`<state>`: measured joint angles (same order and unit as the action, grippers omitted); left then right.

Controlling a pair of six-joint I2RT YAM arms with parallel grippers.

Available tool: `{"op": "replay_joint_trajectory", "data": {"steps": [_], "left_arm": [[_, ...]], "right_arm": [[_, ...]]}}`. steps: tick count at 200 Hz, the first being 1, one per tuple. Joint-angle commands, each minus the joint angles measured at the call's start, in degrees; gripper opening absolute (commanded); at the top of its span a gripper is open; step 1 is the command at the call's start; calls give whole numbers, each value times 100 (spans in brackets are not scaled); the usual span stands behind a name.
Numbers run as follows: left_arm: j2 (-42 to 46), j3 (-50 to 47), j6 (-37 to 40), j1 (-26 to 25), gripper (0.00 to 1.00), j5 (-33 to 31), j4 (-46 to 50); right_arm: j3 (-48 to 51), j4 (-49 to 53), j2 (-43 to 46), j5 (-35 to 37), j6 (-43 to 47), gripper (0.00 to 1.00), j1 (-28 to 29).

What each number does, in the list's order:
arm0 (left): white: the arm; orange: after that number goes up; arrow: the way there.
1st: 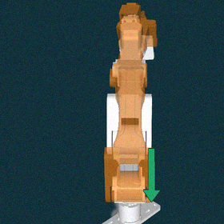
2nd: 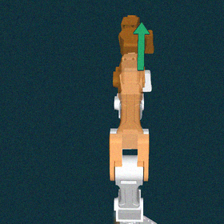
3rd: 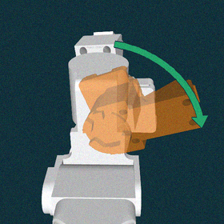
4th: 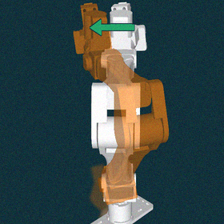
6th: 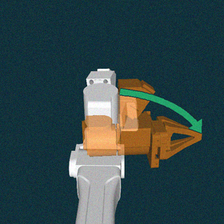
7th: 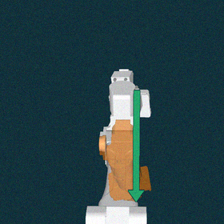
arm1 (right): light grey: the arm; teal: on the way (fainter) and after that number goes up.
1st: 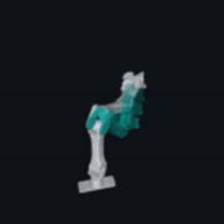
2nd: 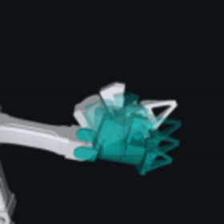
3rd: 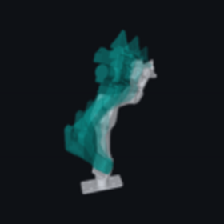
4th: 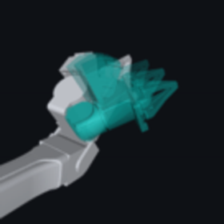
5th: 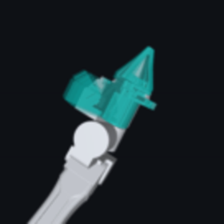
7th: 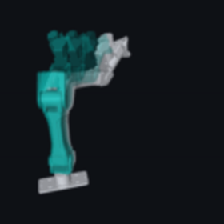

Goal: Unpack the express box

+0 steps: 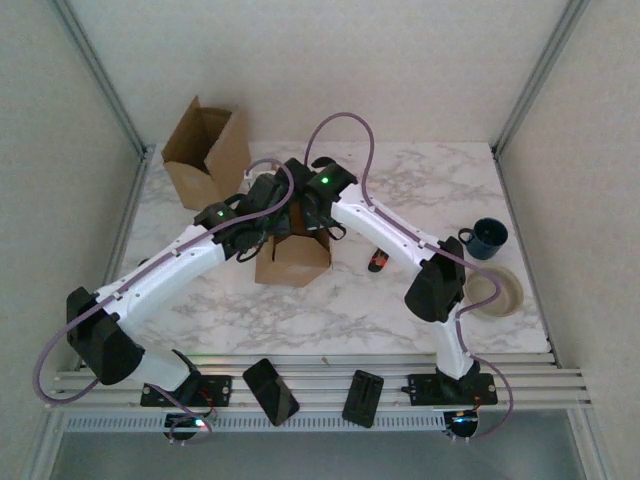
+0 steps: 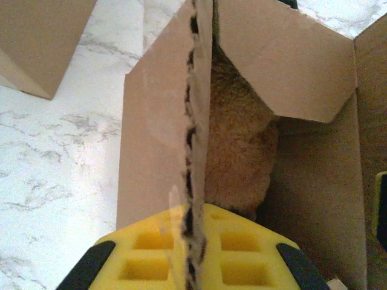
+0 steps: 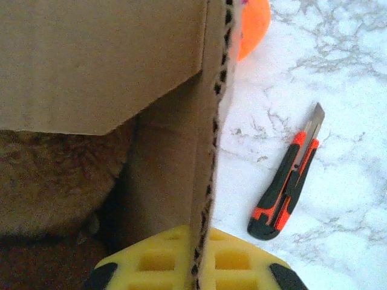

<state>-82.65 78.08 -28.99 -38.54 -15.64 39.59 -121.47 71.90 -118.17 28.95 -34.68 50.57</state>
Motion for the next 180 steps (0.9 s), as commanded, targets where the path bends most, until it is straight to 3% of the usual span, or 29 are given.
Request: {"op": "replay_joint_trajectory", "data": {"steps": [1, 5, 14, 38, 60, 80, 117, 129, 160, 171, 180], "left_arm": [[271, 47, 80, -74, 0, -186, -246], [306, 41, 98, -74, 0, -185, -259], [379, 24, 184, -74, 12, -131, -308], [636, 50, 611, -74, 58, -28, -509], [813, 266, 1174, -74, 72, -58, -763], [873, 581, 1679, -113, 74, 20, -952], [806, 1029, 2718, -411, 73, 132, -1310], [716, 1071, 2991, -481, 66, 114, -1323], [625, 822, 3286, -613, 37, -214, -1241], [707, 597, 3333, -682, 35, -295, -1242], [808, 356, 3342, -750, 42, -367, -1260]], "right_arm": [[437, 31, 172, 409, 90, 0, 76], [521, -63, 261, 400, 155, 0, 58], [759, -369, 487, 360, 394, 0, 30], [1547, -1424, 1296, -236, 1473, 0, 2], [2137, -2035, 2031, -1218, 2439, 0, -84], [2355, -2105, 2471, -1808, 3171, 0, -117], [2271, -1812, 2706, -1836, 3915, 0, -135], [2300, -1846, 2758, -1814, 3983, 0, -166], [2352, -1911, 2899, -2139, 4039, 0, -334], [2338, -1916, 2941, -2356, 4052, 0, -425], [2311, -1930, 2970, -2539, 4072, 0, -509]]}}
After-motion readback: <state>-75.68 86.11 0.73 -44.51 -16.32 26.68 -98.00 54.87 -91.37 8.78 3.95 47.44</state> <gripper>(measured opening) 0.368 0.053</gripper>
